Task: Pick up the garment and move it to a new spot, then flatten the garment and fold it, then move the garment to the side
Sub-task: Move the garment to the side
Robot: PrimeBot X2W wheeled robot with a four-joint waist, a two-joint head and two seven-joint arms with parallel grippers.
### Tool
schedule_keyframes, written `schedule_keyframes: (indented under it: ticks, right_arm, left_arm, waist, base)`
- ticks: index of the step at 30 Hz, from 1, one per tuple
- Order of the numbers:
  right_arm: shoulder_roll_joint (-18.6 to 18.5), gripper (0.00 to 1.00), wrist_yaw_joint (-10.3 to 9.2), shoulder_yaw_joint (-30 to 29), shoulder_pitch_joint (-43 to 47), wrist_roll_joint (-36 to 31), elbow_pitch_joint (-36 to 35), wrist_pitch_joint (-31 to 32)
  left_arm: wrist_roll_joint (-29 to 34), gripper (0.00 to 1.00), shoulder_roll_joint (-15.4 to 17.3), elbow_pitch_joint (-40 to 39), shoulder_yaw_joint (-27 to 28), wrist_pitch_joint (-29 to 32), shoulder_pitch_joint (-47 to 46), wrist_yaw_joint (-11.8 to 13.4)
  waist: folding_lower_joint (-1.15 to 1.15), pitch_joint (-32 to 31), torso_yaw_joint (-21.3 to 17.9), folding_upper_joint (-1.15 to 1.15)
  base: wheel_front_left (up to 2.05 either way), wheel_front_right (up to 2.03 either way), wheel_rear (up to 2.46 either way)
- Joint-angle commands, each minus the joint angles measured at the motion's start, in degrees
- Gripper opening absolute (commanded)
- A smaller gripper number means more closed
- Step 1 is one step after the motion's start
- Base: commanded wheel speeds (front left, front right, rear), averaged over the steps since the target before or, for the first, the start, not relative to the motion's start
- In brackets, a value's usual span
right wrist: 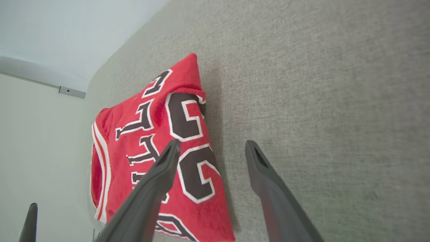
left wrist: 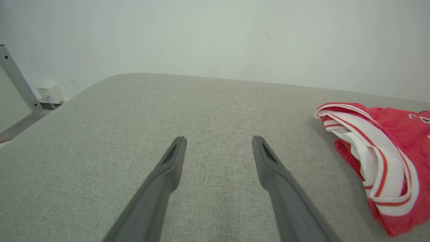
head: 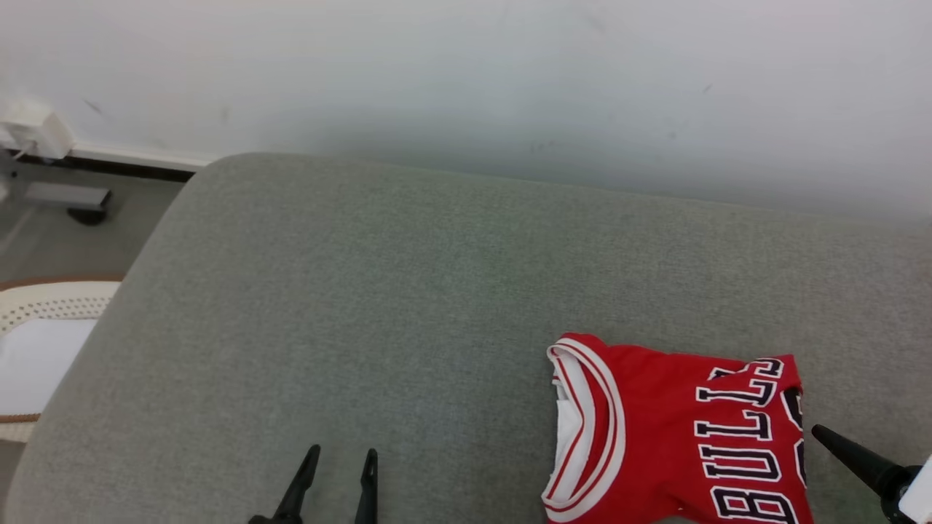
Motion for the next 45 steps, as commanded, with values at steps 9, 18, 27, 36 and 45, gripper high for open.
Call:
schedule_keyframes:
  ticks: [9, 18, 27, 36, 45]
  right_arm:
    - [2.6, 1.00, 0.01, 2.8, -3.7, -2.2, 3.0, 5.0]
    - [3.2, 0.00, 0.01, 4.8, -7.7, -5.1, 1.4, 1.0]
    - [-4.1, 0.00, 0.01, 6.5, -16.6, -17.5, 1.7, -7.5]
    - [-8.9, 0.00, 0.00, 3.1, -27.3, -24.1, 6.3, -8.3]
    - [-10.5, 0.00, 0.00, -2.5, -29.8, -27.6, 9.8, -6.7]
  left_arm:
    - [-1.2, 1.00, 0.2, 0.2, -0.2, 0.0, -1.7, 1.0]
    - [-0.9, 1.00, 0.2, -0.3, 0.0, 0.0, -2.7, 1.0]
    - [0.4, 1.00, 0.2, -0.6, -0.1, 0.0, -4.6, -0.3]
    - [1.7, 1.00, 0.2, -0.7, -1.0, 0.0, -9.1, -1.6]
    - [2.6, 1.00, 0.2, -0.6, -0.2, 0.0, -8.8, -2.3]
  waist:
    - [0.00, 2.6, 3.8, 0.00]
    - [0.00, 3.4, 1.1, 0.00]
    - [0.00, 6.7, -6.5, 0.00]
    - [0.00, 11.7, -9.4, 0.00]
    - [0.00, 12.5, -9.6, 0.00]
  base:
    - [0.00, 0.00, 0.00]
    - [0.00, 0.00, 0.00]
    - [0.00, 0.00, 0.00]
    - [0.00, 0.00, 0.00]
    - [0.00, 0.00, 0.00]
